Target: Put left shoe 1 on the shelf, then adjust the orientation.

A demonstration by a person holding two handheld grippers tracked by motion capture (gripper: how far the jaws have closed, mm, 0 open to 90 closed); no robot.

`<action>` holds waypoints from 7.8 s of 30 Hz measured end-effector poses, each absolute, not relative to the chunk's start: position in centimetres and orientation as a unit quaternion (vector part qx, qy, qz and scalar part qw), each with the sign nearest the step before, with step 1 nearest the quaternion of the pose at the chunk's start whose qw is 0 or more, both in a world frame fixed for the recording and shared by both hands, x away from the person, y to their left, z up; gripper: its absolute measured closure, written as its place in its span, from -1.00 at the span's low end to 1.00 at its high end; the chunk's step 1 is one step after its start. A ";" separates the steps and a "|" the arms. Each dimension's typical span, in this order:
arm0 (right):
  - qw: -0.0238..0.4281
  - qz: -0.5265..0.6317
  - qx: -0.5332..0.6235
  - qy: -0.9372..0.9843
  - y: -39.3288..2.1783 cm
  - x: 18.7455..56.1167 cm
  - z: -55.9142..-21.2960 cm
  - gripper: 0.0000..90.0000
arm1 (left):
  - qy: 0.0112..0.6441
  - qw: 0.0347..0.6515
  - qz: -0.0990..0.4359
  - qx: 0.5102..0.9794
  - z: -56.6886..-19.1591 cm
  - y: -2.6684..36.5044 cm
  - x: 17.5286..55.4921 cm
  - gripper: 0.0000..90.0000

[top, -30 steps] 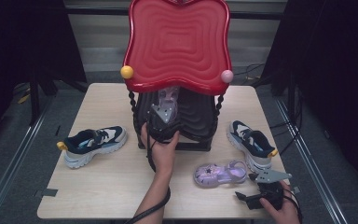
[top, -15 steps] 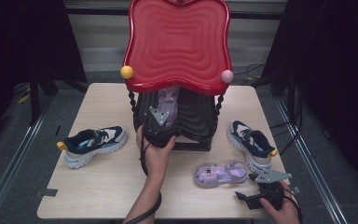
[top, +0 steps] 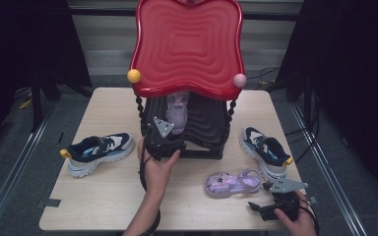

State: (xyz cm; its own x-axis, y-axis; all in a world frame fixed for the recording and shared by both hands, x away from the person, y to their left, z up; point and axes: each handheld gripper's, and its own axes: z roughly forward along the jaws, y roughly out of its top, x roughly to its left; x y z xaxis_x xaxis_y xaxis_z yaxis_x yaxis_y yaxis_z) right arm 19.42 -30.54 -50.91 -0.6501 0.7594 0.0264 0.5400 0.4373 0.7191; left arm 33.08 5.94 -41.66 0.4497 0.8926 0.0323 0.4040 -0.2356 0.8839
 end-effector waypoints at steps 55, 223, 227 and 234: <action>0.152 0.360 0.390 0.834 -30.5 19.4 -50.9 -0.74 | 0.329 0.421 0.147 0.832 -45.9 11.8 28.2 -0.65; 0.132 0.385 0.338 0.849 -27.2 20.7 -50.8 -0.40 | 0.297 0.376 0.116 0.870 -50.8 13.1 28.2 -0.67; 0.133 0.382 0.340 0.849 -27.1 21.1 -50.9 -0.43 | 0.297 0.376 0.116 0.870 -50.8 13.1 28.2 -0.67; 0.133 0.389 0.329 0.850 -27.1 20.8 -50.9 -0.24 | 0.298 0.376 0.116 0.870 -50.8 13.1 28.2 -0.67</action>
State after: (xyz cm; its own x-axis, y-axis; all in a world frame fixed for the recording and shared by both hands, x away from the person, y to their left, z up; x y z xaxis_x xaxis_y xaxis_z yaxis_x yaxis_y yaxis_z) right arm 20.85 -27.11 -50.86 -0.7481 0.6629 0.0306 0.4566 0.4807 0.7487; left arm 28.24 13.12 -50.83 0.7959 0.6051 -0.0220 0.4304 -0.5398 0.7234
